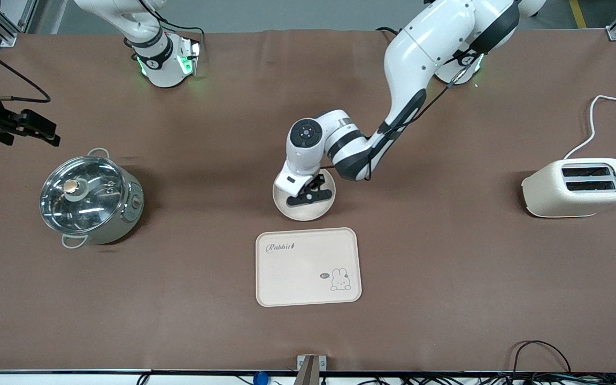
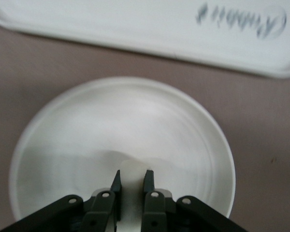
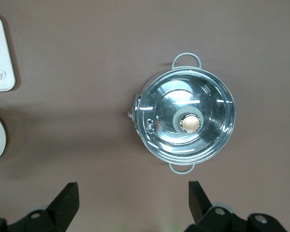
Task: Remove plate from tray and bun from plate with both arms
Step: 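Carry the bun with the left gripper toward the toaster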
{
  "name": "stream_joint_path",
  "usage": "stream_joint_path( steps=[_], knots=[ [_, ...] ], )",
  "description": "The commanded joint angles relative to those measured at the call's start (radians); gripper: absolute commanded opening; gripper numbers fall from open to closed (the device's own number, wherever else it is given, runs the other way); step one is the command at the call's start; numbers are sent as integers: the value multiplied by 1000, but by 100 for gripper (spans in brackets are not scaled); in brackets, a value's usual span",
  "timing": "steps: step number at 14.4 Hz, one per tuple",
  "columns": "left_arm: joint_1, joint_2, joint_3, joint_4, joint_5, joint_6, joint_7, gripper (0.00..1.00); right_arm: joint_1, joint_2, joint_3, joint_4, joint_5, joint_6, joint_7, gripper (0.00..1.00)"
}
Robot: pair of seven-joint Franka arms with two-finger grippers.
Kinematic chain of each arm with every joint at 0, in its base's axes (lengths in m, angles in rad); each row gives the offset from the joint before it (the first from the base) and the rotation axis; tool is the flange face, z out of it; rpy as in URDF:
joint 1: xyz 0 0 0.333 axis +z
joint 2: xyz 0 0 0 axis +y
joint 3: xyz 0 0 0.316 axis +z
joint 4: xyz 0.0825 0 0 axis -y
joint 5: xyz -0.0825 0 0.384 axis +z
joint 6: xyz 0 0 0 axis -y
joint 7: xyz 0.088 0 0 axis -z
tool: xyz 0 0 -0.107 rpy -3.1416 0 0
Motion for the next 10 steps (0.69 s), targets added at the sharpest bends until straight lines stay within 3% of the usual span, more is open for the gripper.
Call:
stream_joint_path(
  steps=[1,6,10],
  knots=[
    [145,-149,-7,-28,23,-121,33,21,-36,-40,13,-42,-18,41,11,100],
    [374,-172,-5,-86,34,-162,243,21,-38,-64,8,-37,-9,39,3,100],
    [520,-154,-5,-175,95,-145,286,21,-32,-61,13,-42,-7,58,3,100]
  ],
)
